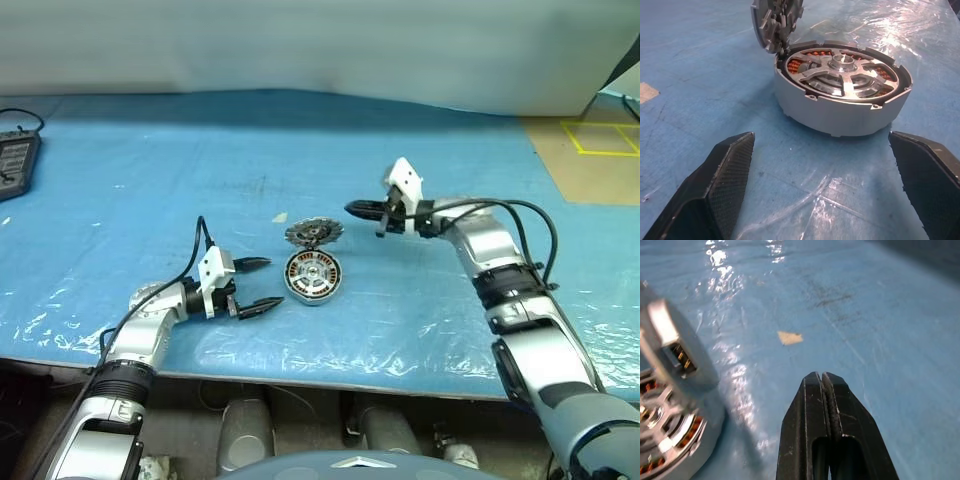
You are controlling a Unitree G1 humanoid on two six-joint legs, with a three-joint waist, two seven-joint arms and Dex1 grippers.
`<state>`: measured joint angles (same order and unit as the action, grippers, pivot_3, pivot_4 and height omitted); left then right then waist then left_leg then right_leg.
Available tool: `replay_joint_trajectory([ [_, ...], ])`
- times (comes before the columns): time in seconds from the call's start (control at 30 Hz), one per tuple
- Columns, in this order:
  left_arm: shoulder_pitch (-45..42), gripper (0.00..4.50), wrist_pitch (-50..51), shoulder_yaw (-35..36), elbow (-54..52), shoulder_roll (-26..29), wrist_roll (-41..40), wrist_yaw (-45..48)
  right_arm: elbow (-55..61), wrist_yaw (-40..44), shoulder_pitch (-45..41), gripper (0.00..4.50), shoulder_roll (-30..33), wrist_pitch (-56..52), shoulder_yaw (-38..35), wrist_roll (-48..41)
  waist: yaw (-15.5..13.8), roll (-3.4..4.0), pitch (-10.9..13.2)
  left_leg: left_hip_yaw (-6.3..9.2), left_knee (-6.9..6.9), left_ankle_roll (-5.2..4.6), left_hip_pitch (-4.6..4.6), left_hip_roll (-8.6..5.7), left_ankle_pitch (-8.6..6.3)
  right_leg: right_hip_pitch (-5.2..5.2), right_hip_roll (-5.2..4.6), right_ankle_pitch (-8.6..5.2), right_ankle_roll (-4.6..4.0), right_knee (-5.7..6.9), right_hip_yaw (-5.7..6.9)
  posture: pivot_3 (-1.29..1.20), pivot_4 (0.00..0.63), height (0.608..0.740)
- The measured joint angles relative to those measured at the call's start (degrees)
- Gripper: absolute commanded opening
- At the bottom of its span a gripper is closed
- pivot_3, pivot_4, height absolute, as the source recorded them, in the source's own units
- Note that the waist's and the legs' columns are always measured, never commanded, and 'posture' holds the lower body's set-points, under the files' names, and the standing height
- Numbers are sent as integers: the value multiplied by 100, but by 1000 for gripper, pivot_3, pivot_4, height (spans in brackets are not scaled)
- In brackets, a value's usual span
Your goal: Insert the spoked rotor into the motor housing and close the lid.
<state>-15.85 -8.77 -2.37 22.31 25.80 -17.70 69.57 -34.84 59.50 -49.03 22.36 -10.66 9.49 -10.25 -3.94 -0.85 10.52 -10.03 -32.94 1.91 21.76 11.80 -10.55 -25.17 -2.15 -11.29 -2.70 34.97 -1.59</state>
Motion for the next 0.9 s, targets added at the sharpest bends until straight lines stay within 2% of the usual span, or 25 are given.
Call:
replay_joint_trajectory([
  [0.17, 58, 4500, 10, 14, -37, 36, -11, -22, 298, 691, -26, 14, -351, -282, 47, -239, -9, 0, 0, 2, 0, -10, 3, 3, -5, 0, 0, -2, -3, 1, 8, 0, 150, 740],
  [0.37, 132, 4500, 48, 131, -95, 122, -42, -114, 1774, 1073, 868, 14, -242, -1057, 300, -459, -49, 0, 0, 5, -2, -9, -3, 2, -5, 8, -4, -2, -2, 0, 10, 0, 150, 740],
  [0.57, 90, 4500, 108, 211, -109, 103, -124, -146, 2622, 872, 1619, 14, -145, -1701, 465, -516, -29, 0, 0, 4, 0, -6, -13, 2, -5, 10, -3, -2, -2, 3, 6, 0, 150, 740],
  [0.9, 29, 4500, 202, 204, -109, 94, -126, -97, 2586, 561, 1858, 14, -295, -1562, 610, -463, -10, 0, -1, 3, 3, -5, -23, 1, -5, 21, -4, -3, -1, 0, 3, 0, 150, 740],
])
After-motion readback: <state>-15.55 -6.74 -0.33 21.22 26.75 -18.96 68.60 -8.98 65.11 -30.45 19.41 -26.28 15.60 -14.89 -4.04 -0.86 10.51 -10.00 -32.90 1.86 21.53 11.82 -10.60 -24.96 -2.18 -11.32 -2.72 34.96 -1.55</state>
